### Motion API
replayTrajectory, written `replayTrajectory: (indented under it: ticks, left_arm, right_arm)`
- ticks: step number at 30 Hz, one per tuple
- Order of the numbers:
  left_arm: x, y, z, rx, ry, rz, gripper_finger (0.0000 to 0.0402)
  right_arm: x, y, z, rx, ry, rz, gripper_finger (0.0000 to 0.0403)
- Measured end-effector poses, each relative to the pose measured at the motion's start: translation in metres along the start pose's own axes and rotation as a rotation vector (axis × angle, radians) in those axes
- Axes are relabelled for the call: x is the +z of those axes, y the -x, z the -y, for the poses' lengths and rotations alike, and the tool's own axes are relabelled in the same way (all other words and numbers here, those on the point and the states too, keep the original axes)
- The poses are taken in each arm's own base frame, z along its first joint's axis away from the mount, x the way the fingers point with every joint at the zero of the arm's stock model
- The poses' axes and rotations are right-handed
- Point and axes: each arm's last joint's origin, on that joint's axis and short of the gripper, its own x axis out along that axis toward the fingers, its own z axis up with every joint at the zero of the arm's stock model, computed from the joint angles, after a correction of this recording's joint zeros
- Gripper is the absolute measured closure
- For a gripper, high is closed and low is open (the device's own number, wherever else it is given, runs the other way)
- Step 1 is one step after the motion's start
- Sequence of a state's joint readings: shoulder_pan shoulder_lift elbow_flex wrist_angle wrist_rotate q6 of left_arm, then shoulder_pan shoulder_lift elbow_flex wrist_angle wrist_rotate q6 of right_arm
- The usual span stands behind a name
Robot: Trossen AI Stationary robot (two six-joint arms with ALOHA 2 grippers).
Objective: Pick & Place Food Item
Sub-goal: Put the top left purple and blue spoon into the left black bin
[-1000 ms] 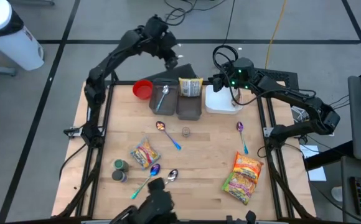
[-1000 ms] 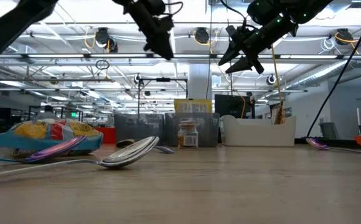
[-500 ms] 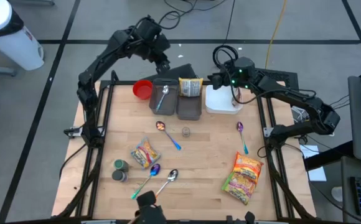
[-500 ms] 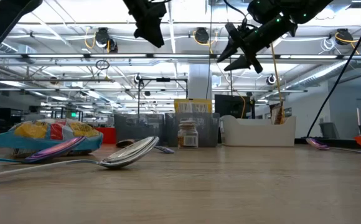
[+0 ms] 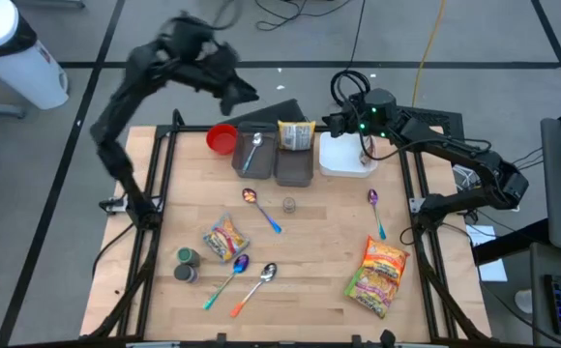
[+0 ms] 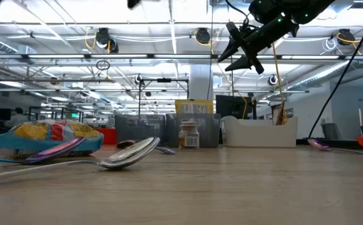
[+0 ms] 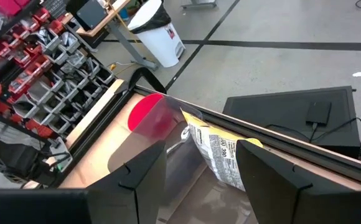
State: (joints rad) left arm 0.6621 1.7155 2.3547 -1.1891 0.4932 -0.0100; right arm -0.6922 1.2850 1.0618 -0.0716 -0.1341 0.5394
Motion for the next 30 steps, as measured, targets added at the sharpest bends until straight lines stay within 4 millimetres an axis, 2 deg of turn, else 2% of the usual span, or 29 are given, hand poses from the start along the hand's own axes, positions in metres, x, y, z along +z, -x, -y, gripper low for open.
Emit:
replayTrajectory:
  ticks: [3,6,9,12,15,21,26,30]
  left_arm:
    - [0.008,0.041,0.027,0.058,-0.06,0.165,0.0266]
    - [0.007,0.076,0.051,0.111,-0.067,0.276,0.0266]
    - [0.0,0.097,0.068,0.145,-0.047,0.307,0.0266]
    - [-0.007,0.107,0.081,0.21,-0.014,0.308,0.0266]
    - [-0.013,0.107,0.088,0.284,0.025,0.313,0.0266]
    - [-0.034,0.093,0.096,0.367,0.087,0.287,0.0266]
    - [-0.061,0.06,0.094,0.335,0.092,0.298,0.0266]
    - [-0.088,0.039,0.09,0.235,0.078,0.328,0.0266]
  right_arm:
    - [0.0,0.0,0.0,-0.002,0.006,-0.003,0.0216]
    - [0.0,0.0,0.0,-0.001,0.01,-0.003,0.0216]
    - [0.0,0.0,0.0,0.005,0.059,-0.005,0.0216]
    - [0.001,0.0,-0.002,0.035,0.094,-0.003,0.0216]
    - [0.002,0.0,-0.004,0.093,0.145,-0.001,0.0216]
    - [0.002,0.0,-0.006,0.143,0.168,-0.014,0.0216]
    - [-0.001,0.0,-0.011,0.161,0.174,-0.024,0.0216]
    - [-0.006,-0.001,-0.019,0.186,0.165,-0.041,0.0216]
